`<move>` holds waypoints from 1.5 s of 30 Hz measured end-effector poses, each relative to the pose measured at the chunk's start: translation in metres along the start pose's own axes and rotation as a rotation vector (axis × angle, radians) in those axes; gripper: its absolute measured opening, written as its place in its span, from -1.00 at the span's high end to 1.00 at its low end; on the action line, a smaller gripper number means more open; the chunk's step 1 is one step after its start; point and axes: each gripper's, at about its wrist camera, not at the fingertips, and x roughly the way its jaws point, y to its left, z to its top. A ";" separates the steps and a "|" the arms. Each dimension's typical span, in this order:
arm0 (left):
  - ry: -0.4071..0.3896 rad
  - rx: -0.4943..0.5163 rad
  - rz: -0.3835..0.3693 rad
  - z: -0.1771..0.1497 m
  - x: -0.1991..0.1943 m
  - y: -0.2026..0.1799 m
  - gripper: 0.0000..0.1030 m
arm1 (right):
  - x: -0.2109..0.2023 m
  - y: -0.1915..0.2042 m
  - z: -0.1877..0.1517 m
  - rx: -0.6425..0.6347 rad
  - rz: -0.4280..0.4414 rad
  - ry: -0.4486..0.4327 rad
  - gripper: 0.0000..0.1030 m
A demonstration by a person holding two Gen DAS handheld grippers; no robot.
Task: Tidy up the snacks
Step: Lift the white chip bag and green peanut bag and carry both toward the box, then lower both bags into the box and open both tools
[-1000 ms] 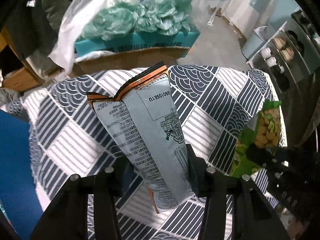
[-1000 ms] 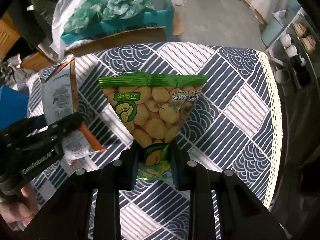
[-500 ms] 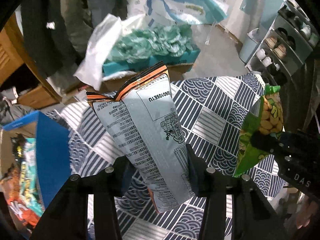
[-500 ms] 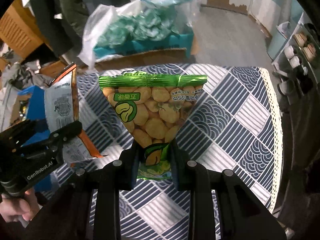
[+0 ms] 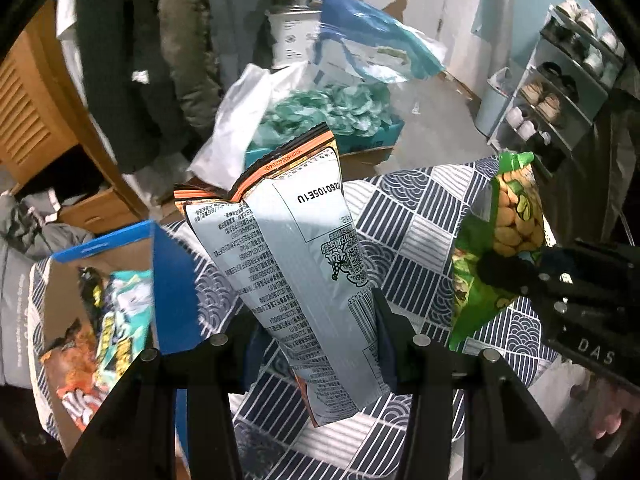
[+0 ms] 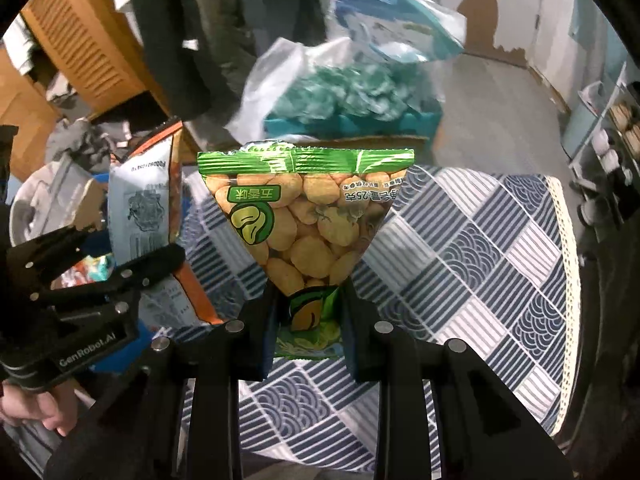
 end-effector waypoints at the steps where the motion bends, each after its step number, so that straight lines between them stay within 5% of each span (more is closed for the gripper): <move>1: -0.002 -0.009 0.001 -0.002 -0.004 0.004 0.07 | 0.000 0.005 0.001 -0.007 0.010 -0.004 0.52; 24: -0.013 -0.248 0.141 -0.054 -0.041 0.174 0.07 | 0.034 0.174 0.028 -0.240 0.176 0.054 0.52; 45: 0.025 -0.411 0.165 -0.091 -0.028 0.249 0.02 | 0.104 0.273 0.053 -0.278 0.238 0.194 0.49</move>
